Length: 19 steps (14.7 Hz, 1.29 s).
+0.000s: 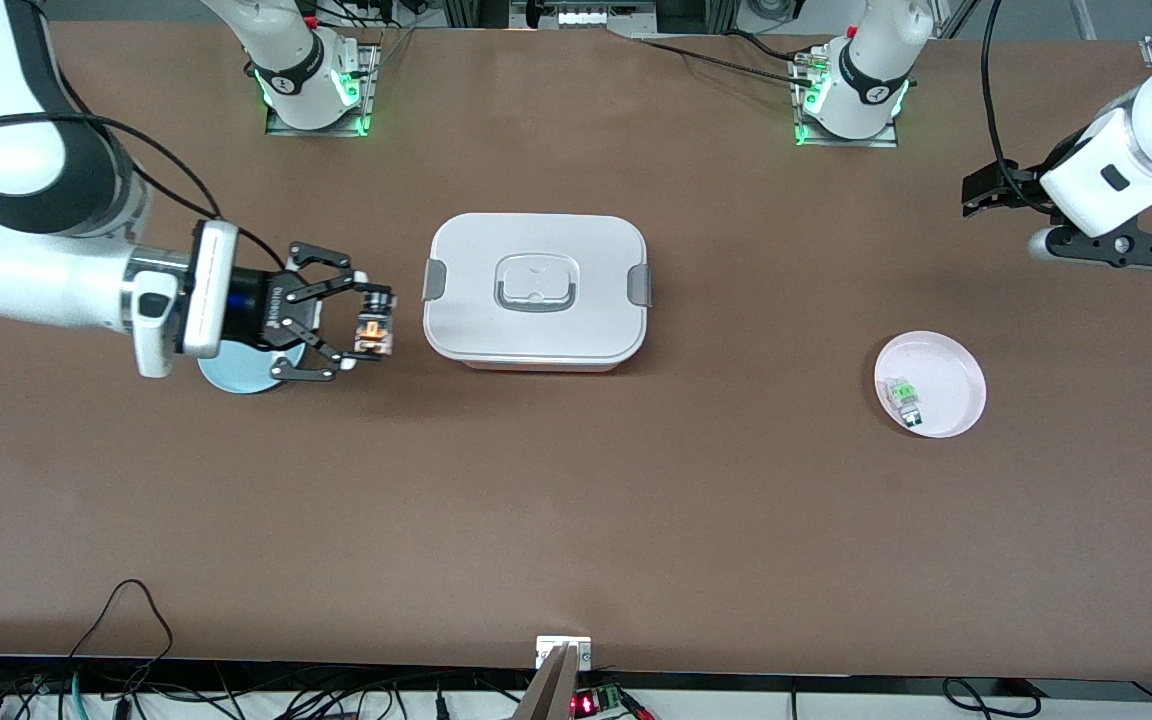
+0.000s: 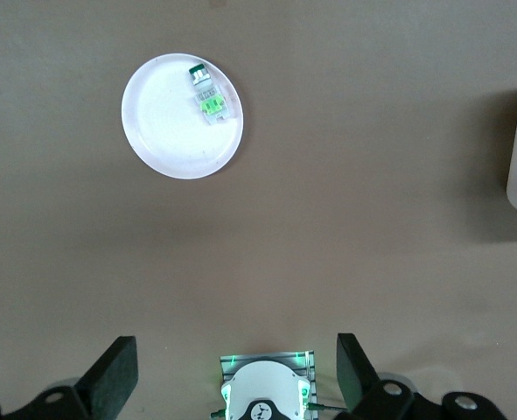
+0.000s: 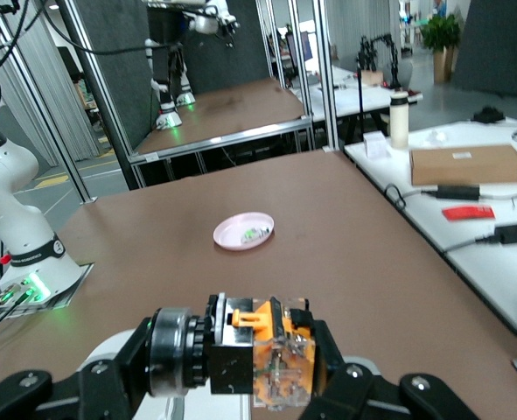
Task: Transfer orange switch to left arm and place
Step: 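Carry the orange switch over the white box while the left gripper approaches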
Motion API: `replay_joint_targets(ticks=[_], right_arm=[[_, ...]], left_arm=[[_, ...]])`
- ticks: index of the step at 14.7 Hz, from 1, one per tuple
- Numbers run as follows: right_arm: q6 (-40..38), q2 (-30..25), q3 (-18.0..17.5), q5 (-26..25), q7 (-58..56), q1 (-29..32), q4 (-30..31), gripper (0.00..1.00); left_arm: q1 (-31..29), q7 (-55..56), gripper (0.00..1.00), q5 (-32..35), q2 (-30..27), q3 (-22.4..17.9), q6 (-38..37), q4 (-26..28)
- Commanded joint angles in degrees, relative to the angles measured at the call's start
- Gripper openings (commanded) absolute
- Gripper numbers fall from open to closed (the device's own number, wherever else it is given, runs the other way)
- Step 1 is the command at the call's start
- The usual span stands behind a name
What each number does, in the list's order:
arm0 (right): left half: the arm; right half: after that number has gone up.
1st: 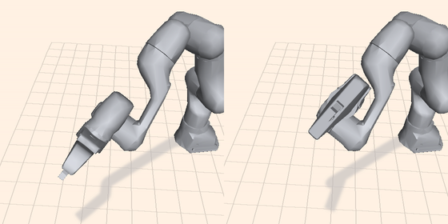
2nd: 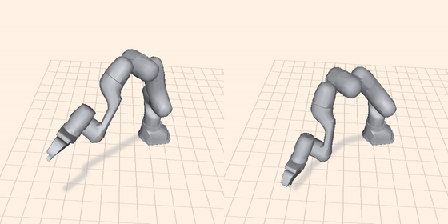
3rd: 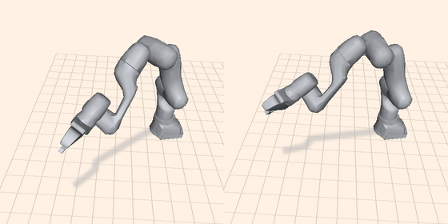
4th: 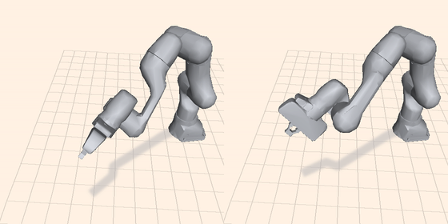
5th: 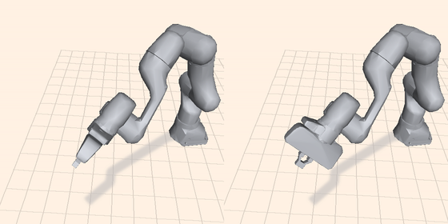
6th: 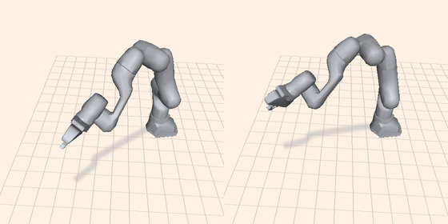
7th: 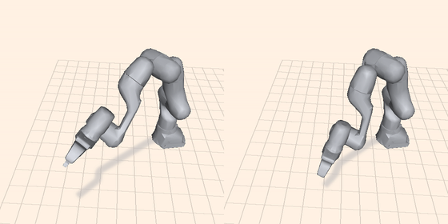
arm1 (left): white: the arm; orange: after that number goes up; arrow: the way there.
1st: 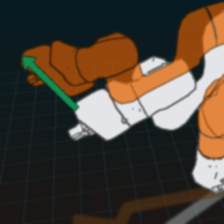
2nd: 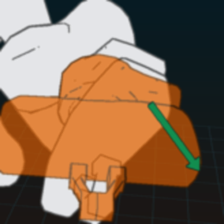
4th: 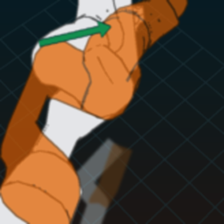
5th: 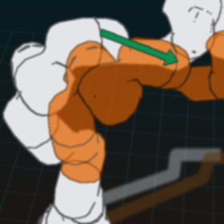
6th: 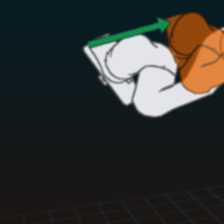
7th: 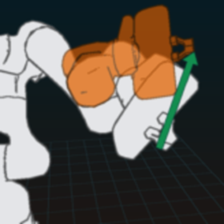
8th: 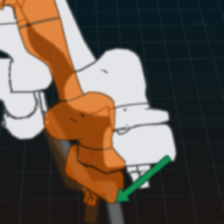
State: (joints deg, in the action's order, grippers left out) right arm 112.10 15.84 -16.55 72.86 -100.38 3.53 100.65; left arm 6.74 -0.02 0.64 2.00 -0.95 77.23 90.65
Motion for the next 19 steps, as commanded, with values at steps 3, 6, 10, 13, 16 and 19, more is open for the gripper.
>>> replay_joint_targets(ticks=[3,6,10,13,16,19], right_arm=[[9.35,1.38,-5.24,3.25,-4.03,-2.38,-0.46,0.42],[11.39,1.83,-5.6,8.07,-5.61,-4.58,-0.37,0.42],[18.58,1.91,-7.34,9.31,-5.62,-7.74,-0.19,0.42],[22.2,2.27,-8.23,9.41,-5.71,-8.8,0.16,0.42],[22.11,2.18,-8.32,13.33,-7.8,-8.8,1.21,0.42],[22.2,2.09,-9.82,22.4,-13.52,-8.8,2.27,0.42]], left_arm=[[1.61,-6.39,1.0,-6.25,2.91,0.34,-2.52,-1.97],[0.91,-6.57,1.0,-15.98,4.15,0.25,-2.26,-2.06],[-1.63,-10.87,1.0,-26.53,7.65,-0.1,-1.65,-1.97],[-2.35,-14.74,1.0,-37.09,9.6,0.16,5.88,-0.74],[-1.73,-16.24,1.0,-46.92,11.53,0.34,10.82,-0.04],[-3.13,-21.32,1.0,-62.71,16.08,0.25,12.77,-0.12]])
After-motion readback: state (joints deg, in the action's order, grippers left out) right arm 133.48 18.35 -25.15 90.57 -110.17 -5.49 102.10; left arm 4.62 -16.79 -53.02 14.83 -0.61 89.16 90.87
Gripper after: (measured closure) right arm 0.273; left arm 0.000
